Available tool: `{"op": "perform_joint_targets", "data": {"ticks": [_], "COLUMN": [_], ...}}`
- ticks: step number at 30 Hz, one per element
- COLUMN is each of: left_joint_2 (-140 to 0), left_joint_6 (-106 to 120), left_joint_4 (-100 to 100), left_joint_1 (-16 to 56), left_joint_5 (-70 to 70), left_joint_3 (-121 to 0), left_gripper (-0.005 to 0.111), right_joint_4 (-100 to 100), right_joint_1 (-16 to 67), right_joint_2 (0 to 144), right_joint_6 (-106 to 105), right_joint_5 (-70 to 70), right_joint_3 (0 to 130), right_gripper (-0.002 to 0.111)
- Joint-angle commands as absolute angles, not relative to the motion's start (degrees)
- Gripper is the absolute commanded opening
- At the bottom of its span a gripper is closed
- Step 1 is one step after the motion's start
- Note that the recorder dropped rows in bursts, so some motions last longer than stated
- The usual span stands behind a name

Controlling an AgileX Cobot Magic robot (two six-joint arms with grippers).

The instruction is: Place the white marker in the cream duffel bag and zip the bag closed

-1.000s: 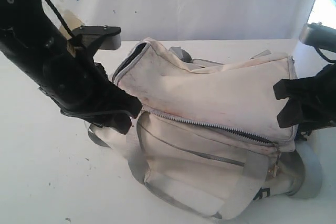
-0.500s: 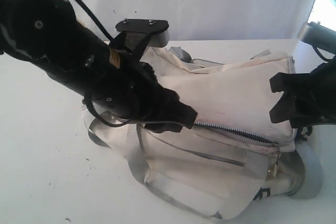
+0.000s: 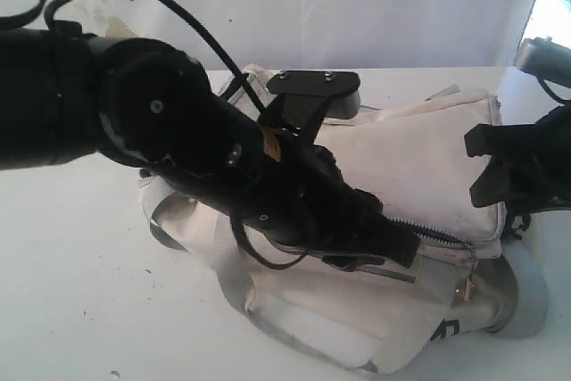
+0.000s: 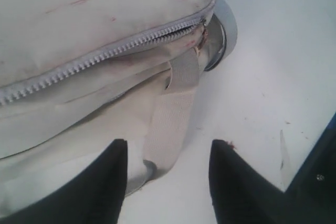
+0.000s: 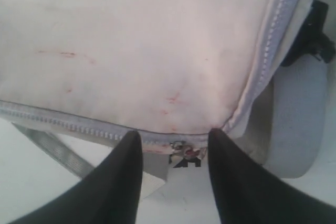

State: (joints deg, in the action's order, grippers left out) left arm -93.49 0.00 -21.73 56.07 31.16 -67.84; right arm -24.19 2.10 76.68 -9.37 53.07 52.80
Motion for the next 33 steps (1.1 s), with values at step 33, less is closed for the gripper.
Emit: {"op": "perform_joint_targets", "data": {"ticks": [33], "left_joint_2": [-97.62], "left_joint_6": [0.0], "left_joint_4": [-29.08], "left_joint_1": [56.65], "left_joint_5": [23.96], "left_joint_3": [-67.98], "left_gripper": [0.05], "right_joint_4": [-33.86], "right_joint_1": [-1.75], "right_joint_2": [86.0], "right_joint_6": [-10.24], "right_joint_5": [36.56], "right_joint_3": [44.49], "right_gripper": [0.035]}}
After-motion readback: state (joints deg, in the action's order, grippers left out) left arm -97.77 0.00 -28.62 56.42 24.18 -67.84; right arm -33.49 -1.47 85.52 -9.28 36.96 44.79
